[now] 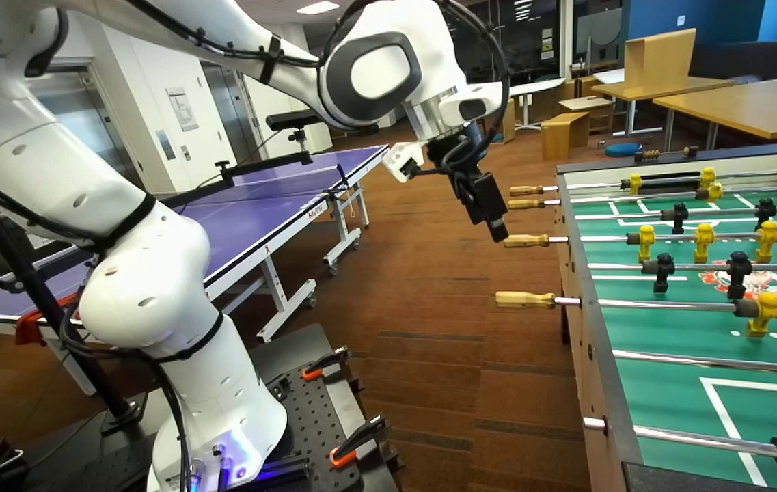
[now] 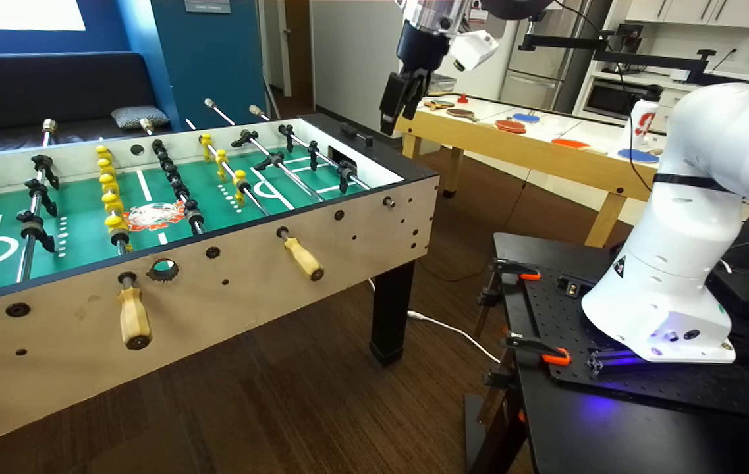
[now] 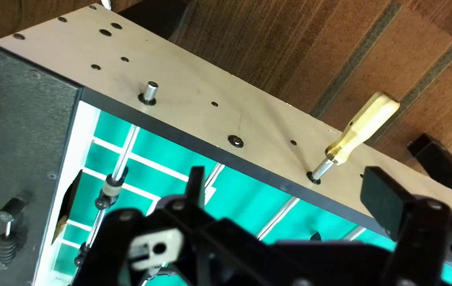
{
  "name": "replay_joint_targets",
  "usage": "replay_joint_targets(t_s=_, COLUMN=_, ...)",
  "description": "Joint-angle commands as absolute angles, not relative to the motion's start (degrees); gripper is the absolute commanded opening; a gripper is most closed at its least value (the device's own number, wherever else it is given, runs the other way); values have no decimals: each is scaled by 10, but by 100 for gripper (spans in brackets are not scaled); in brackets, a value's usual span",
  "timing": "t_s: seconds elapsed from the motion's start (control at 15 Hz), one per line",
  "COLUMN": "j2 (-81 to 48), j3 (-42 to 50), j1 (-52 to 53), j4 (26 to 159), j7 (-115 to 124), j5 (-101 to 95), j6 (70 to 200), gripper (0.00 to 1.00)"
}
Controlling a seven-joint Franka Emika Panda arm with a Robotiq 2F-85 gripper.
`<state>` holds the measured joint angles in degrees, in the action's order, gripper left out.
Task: Pull out the first wooden handle
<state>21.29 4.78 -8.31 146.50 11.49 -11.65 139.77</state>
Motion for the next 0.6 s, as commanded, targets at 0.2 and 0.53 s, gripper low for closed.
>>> replay_joint_targets(t_s=0.2, j2=64, j3=25, j1=-77, j4=1447, j7=195, j5=-54, j6=1508, gripper=100)
replay_joint_targets(t_s=0.53, j2=36, j3=33, j1=-71, j4=1453, j7=182, j5=-20, j6=1524, gripper=100)
